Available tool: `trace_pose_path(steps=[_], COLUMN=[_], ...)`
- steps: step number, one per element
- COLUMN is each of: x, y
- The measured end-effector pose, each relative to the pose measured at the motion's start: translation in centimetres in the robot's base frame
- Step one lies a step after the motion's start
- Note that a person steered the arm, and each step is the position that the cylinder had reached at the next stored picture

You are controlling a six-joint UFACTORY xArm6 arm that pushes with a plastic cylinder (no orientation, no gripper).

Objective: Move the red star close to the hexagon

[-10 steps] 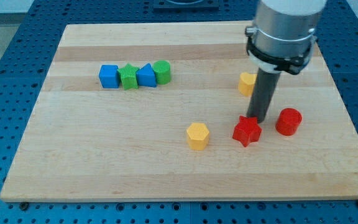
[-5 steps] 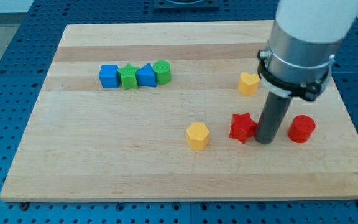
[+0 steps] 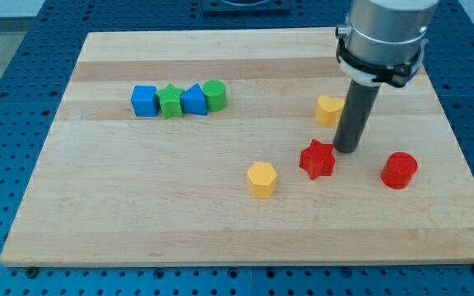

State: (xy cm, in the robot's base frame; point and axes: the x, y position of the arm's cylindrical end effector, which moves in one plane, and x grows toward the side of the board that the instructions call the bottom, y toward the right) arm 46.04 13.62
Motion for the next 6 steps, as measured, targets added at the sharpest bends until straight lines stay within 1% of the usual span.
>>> trace_pose_path(steps=[2,3,6], x=[-1.1,-0.5,0.7], y=[0.0,-0.2,-3.5])
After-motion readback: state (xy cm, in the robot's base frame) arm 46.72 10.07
